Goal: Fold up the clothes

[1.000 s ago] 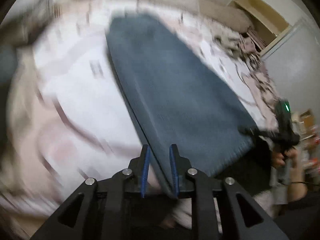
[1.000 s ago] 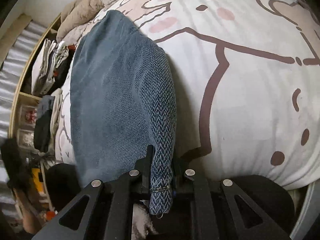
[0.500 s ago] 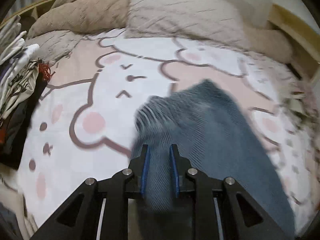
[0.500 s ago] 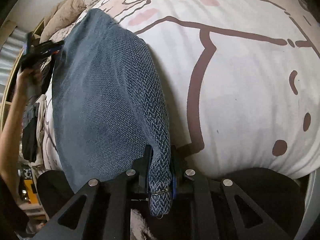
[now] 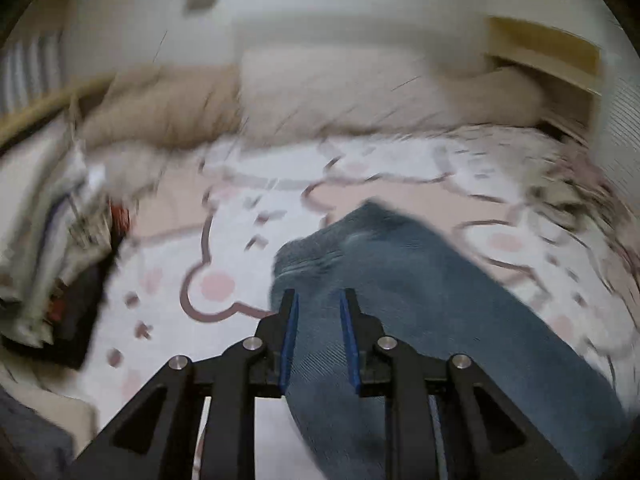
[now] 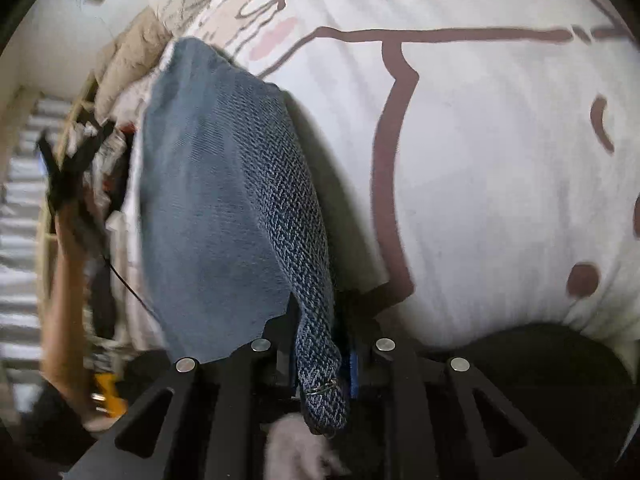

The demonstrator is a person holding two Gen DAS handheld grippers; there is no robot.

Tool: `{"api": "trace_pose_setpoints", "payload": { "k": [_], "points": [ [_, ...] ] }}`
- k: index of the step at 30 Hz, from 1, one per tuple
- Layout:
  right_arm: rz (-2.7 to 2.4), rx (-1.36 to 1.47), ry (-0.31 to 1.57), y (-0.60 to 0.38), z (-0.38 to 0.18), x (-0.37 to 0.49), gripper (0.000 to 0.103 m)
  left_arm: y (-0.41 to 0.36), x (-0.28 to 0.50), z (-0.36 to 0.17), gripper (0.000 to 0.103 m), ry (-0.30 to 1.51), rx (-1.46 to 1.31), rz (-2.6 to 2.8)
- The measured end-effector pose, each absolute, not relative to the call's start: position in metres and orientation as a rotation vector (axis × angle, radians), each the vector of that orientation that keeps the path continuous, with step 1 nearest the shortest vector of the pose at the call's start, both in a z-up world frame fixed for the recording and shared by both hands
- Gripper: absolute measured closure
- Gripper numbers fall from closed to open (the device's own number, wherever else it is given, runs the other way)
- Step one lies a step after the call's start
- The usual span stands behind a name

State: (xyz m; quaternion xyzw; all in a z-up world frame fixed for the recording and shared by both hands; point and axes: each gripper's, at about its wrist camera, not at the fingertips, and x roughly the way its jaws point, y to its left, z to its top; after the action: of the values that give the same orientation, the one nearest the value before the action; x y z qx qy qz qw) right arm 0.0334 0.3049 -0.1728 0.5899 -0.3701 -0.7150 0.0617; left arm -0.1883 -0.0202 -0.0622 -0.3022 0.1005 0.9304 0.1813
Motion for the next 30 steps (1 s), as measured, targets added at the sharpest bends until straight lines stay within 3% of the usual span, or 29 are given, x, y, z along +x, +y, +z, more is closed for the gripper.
{"api": "trace_pose_setpoints", "payload": {
  "k": [1,6,15,21,30],
  "points": [
    [-2.135,1.751,-1.167,0.307,-0.17,0.034,0.086,-0.017,-0.164,-0.054,0.045,0.305,-0.794,2.622],
    [-2.107,1.648,-1.227,0.309,-0.141,0.032,0.086,0.004,-0.03,-0.037,0.045,0.322,-0.582,2.522],
    [-2.121,1.659,-1.1,0.292,-0.116,0.017,0.087,0.078,0.133,-0.083,0.044,0.539,-0.444,2.31],
    [-2.074,1.63,-1.192,0.296,-0.118,0.016,0.088,0.114,0.164,-0.129,0.044,0.651,-0.515,2.265],
    [-2.022,1.586,-1.224,0.297,-0.114,0.01,0.088,0.142,0.151,-0.176,0.045,1.045,-0.596,2.227]
  ]
}}
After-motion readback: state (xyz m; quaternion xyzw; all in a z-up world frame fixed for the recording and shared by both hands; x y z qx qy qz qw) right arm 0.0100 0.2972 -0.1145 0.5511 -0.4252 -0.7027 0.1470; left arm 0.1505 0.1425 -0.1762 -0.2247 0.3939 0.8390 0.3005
